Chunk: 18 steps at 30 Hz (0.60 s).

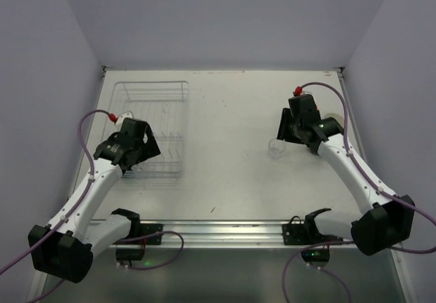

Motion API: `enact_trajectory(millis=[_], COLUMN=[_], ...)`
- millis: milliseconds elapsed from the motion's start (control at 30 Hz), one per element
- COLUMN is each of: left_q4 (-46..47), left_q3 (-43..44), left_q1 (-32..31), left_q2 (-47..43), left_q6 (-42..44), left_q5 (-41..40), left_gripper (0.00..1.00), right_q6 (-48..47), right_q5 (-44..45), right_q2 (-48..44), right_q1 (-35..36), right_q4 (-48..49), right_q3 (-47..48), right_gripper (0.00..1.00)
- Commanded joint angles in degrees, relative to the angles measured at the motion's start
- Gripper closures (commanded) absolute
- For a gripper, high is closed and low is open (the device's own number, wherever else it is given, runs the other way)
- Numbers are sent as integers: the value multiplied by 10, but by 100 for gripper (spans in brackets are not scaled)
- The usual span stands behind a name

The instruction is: Unload the cups from the dish rack

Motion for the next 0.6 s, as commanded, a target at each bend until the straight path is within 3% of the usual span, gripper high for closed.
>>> enact_trajectory(millis=[0,267,567], left_q4=[-23,-11,5], left_q3=[2,-2,-5], left_q1=[21,107,117], left_q2=[12,44,84], left_q6=[-21,21,31], left_q5=[-2,68,110], left_gripper=[0,0,4], right_q6=[-5,-20,-23], right_q5=[2,6,-4], right_q2=[-40,-85,-83], right_q1=[6,6,6], right_q4=[-26,-23,-13], right_q3=[26,14,9], right_gripper=[54,53,53])
